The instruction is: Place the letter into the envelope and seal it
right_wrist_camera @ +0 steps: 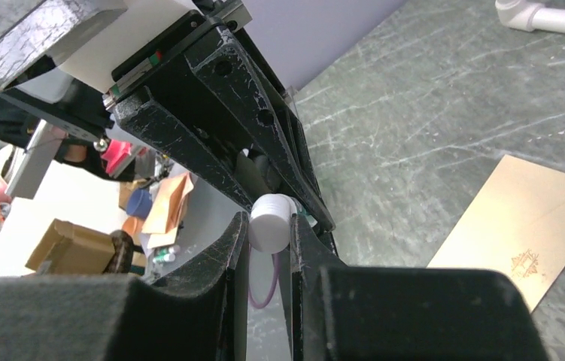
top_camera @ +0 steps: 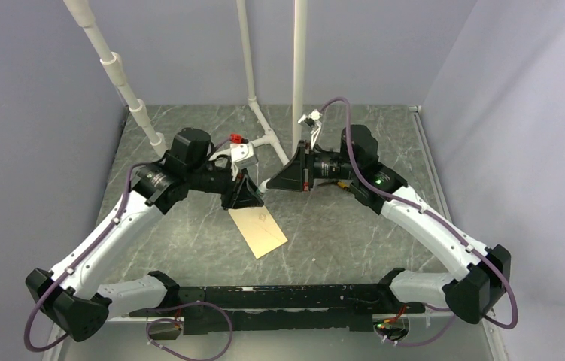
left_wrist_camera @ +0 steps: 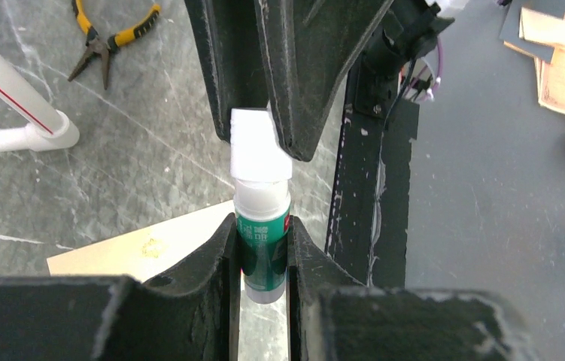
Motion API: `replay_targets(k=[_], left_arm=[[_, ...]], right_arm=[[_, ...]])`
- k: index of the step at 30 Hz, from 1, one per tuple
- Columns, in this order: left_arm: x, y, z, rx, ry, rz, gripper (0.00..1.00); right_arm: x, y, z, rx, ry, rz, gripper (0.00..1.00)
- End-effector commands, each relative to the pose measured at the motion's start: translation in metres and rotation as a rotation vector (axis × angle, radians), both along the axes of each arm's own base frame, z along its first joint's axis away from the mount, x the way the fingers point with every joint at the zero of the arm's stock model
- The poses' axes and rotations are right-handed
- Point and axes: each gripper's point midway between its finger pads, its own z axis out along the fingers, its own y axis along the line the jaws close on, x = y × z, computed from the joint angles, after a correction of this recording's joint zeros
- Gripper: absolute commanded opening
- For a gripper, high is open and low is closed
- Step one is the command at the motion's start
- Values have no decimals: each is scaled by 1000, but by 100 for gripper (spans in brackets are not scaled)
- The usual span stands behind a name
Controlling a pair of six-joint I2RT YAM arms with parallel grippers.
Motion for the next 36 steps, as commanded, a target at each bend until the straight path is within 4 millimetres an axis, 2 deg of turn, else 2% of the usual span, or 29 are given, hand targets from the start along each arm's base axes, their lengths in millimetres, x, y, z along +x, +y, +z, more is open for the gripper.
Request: replay_targets(k=[1,9,21,29,36], left_arm=[[-9,-6,18,-2,-74,-122,2],[0,-2,9,51,-158,-134,2],[12,-2,12,87,-251,-154,2],[29,-3,28,37,-366,-60,2],[33,-6,35,-5,-408,-41,2]], right_arm=[[-23,7,-7,-83,-2,114,0],[-28,12,-37,-193,84,140,0],[-30,26,-61,-278,154,150,0],[-31,31,-90,-365,233,135,0],[-27,37,-117,-444,291,77,0]])
